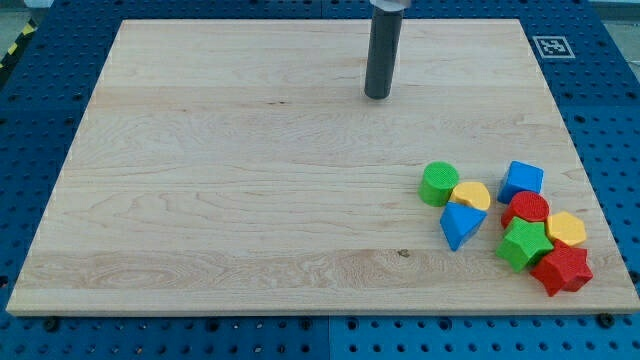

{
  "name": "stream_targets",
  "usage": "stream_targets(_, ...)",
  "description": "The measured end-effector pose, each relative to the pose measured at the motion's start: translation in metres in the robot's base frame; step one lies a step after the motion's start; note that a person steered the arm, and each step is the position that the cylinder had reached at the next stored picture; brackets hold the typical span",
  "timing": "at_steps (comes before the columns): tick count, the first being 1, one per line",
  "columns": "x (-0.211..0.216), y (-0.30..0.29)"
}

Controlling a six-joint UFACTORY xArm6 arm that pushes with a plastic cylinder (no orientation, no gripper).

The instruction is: Push the green circle to the bottom center

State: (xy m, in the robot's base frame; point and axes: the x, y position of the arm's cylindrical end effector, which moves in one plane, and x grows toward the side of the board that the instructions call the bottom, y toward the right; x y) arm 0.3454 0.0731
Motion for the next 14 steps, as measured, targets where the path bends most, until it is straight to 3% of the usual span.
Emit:
stream_targets(2,0.040,0.053)
stream_targets(7,0.114,0.048)
stream_targets(11,0.140,0.095)
stream_targets(14,0.147,0.071)
